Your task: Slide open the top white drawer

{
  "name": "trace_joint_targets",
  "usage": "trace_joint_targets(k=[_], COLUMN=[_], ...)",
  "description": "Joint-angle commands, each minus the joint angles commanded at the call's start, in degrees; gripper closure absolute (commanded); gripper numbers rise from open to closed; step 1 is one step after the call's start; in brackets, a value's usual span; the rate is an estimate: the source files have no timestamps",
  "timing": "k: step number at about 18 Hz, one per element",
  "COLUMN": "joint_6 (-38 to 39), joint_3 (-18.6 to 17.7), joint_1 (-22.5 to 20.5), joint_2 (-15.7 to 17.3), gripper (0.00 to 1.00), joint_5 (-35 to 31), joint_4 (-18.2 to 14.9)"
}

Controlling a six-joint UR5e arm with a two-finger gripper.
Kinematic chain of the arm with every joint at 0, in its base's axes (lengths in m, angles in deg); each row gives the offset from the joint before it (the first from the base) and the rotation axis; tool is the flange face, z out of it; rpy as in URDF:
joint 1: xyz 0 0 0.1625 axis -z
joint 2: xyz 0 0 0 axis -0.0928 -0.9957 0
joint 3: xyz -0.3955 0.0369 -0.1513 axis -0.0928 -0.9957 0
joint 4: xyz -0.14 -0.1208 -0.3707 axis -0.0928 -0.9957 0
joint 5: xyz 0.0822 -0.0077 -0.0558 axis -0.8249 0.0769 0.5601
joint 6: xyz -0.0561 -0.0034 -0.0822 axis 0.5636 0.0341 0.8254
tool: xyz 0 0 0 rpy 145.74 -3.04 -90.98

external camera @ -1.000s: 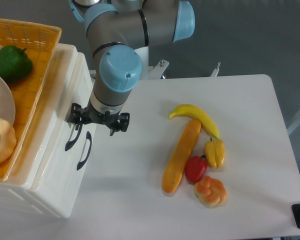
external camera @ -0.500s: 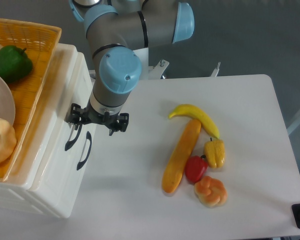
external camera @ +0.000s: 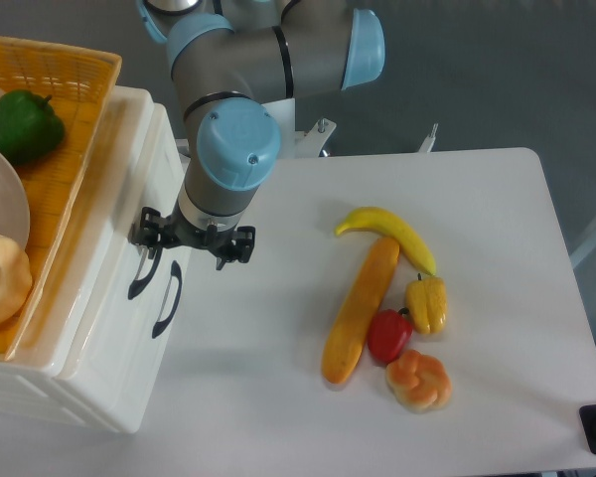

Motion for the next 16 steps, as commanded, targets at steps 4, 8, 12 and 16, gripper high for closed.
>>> trace_joint_targets(k=[4,8,12,16], joint_6=[0.00,-0.09,-0.18,-0.26], joint_3=[0.00,0.00,0.00,0.00], joint_1=[0.18,0.26,0.26,0.35], joint_2=[-0.18,-0.26,-0.44,-0.53], gripper=[0.00,0.00,0.00,0.00], joint_5=[-0.09,-0.18,-0.35,-0.53], joint_4=[0.17,0.18,0.26,0.44])
